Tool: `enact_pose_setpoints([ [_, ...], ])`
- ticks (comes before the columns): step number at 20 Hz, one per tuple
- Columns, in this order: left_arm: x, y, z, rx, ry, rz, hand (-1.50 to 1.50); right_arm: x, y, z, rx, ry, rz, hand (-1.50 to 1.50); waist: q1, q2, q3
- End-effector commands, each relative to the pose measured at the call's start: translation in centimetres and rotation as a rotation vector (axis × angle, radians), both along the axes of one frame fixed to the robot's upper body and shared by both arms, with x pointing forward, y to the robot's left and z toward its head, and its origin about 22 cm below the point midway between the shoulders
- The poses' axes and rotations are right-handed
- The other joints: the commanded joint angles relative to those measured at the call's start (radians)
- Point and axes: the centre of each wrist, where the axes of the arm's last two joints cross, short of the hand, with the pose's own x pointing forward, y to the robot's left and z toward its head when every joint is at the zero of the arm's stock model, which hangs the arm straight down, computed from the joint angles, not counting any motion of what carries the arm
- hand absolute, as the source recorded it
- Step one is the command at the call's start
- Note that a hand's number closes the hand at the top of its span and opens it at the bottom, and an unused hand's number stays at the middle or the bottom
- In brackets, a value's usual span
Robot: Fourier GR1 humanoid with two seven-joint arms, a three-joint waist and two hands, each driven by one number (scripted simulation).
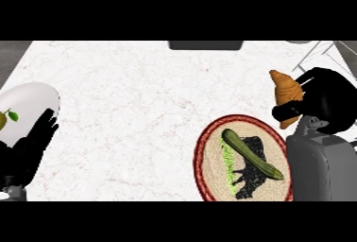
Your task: Pick the croissant from the placemat and place it in the tiered shelf
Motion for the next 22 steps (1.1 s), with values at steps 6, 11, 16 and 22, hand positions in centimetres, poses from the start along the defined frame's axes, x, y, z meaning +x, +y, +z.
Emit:
enact_pose_setpoints([
  [6, -0.4, -0.5, -0.4, 0.007, 0.006, 0.026, 0.0, 0.1, -1.3, 11.0, 0.186, -0.306, -0.097, 1.5, -0.014, -0.012, -0.001],
  [11, -0.8, -1.0, -0.9, 0.001, 0.01, 0.011, 0.0, 1.7, 0.5, 13.6, 0.119, -0.345, -0.115, 1.5, -0.009, -0.009, -0.001],
  [16, -1.0, -0.1, -0.6, 0.008, -0.001, 0.02, 0.0, 0.9, 0.5, 17.3, 0.06, -0.437, -0.145, 1.5, -0.009, -0.01, -0.001],
  [22, 0.4, 0.2, 0.7, 0.0, 0.003, 0.012, 0.0, 1.5, -1.0, 21.3, -0.089, -0.352, -0.281, 1.5, -0.012, -0.012, -0.002],
])
